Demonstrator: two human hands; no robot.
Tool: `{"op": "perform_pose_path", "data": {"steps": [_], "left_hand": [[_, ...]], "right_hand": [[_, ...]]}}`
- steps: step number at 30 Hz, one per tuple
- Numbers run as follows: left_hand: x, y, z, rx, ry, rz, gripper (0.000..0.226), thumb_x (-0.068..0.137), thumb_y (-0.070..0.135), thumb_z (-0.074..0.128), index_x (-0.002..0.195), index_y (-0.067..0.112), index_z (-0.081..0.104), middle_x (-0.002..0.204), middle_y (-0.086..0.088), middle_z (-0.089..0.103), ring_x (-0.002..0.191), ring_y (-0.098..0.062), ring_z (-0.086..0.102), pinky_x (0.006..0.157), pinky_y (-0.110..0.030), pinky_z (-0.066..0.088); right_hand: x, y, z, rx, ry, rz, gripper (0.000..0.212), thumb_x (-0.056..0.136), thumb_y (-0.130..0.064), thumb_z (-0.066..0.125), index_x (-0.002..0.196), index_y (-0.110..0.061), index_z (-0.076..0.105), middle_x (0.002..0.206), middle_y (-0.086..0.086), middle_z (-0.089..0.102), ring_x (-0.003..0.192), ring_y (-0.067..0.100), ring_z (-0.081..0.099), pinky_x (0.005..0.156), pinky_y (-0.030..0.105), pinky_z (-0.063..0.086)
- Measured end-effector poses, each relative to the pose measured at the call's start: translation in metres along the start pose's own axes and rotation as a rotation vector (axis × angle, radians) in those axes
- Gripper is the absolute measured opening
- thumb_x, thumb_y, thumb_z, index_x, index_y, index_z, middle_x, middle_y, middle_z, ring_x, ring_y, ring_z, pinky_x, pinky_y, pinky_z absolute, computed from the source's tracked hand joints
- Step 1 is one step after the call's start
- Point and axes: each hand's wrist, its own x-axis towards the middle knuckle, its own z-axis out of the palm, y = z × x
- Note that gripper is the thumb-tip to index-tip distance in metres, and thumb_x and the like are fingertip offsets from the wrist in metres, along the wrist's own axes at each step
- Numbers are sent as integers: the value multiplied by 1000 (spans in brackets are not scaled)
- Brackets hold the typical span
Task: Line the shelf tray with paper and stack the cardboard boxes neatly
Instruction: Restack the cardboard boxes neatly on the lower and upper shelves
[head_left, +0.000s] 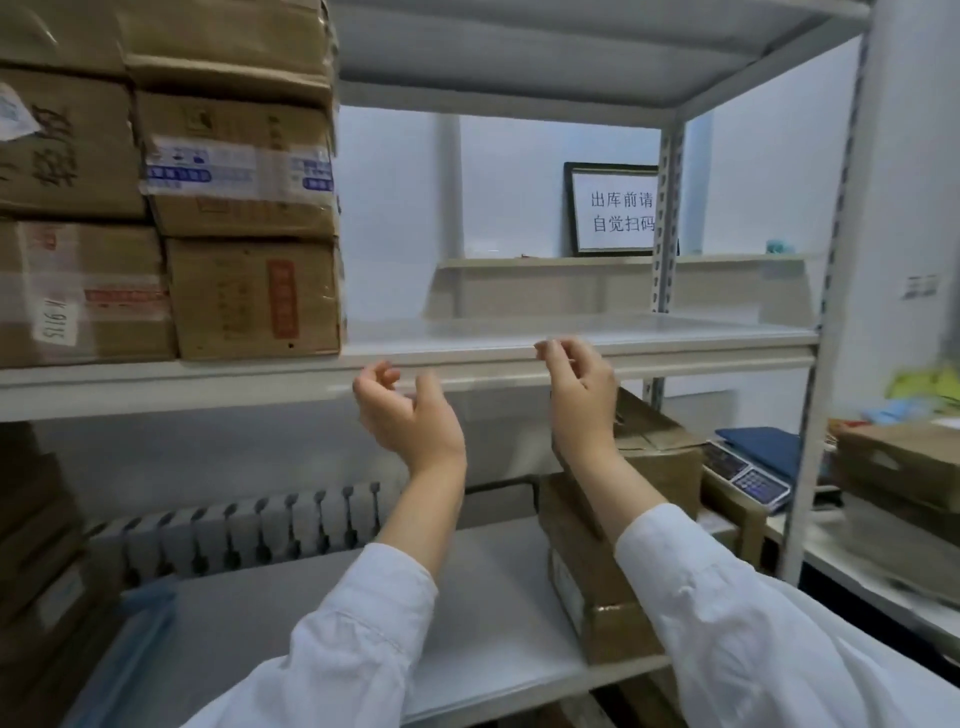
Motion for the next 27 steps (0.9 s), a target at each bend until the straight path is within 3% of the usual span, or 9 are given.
{"op": "perform_pose_path", "data": {"steps": [5,7,9,13,17,20,24,25,27], "left_hand": [[-50,-54,38,23,13,-319,31,87,7,54,117,6,45,107,-8,50,91,-23,49,76,-32,39],[-69,-67,59,53,13,-399,34,88,9,55,120,5,45,108,-6,49,90,-21,47,75,-29,36],[-87,-82,80,112,-33,-476,37,89,13,56,123,6,44,113,-7,49,94,-22,48,77,-29,36],[-114,-106,111,210,-254,-708,56,88,28,61,134,7,37,136,-16,43,121,-32,44,88,-36,36],[-136,-112,129,289,-436,-980,101,81,51,64,152,16,0,158,-11,15,143,-33,19,113,-49,20],[-154,-116,136,303,-515,-1168,133,47,80,68,152,23,9,157,-14,19,141,-41,21,112,-61,16],[-159,-143,139,305,-503,-1220,157,13,90,63,150,27,17,156,-17,20,140,-46,18,109,-69,11],[-163,-128,140,291,-495,-1215,162,7,89,63,150,28,16,156,-16,19,141,-47,16,108,-69,10],[-165,-123,140,258,-459,-1191,153,18,90,62,150,28,16,157,-16,18,141,-47,14,107,-70,8]], "right_hand": [[5,67,-70,-34,127,151,30,97,-20,46,71,-17,61,78,10,62,79,25,57,76,36,45],[15,90,-96,-96,176,213,25,96,-24,46,75,-26,58,86,3,61,86,21,57,84,41,48],[29,112,-120,-170,204,294,11,95,-29,49,92,-24,58,105,1,56,101,20,54,94,45,45],[57,157,-155,-302,63,575,60,88,-42,57,140,-19,36,145,9,37,133,32,36,108,52,33],[74,183,-168,-67,-136,897,92,83,-44,65,151,-13,12,153,16,28,138,37,31,112,52,30],[76,194,-169,-11,-251,980,86,85,-43,64,150,-12,18,149,15,36,133,35,39,110,46,34],[71,199,-167,16,-312,956,51,90,-36,58,133,-12,45,128,11,56,115,30,54,97,39,44],[70,200,-167,23,-300,932,49,90,-34,58,133,-12,47,126,10,57,114,30,55,97,39,45],[67,199,-167,38,-300,884,49,89,-32,60,133,-13,49,125,9,60,111,29,56,98,42,46]]}}
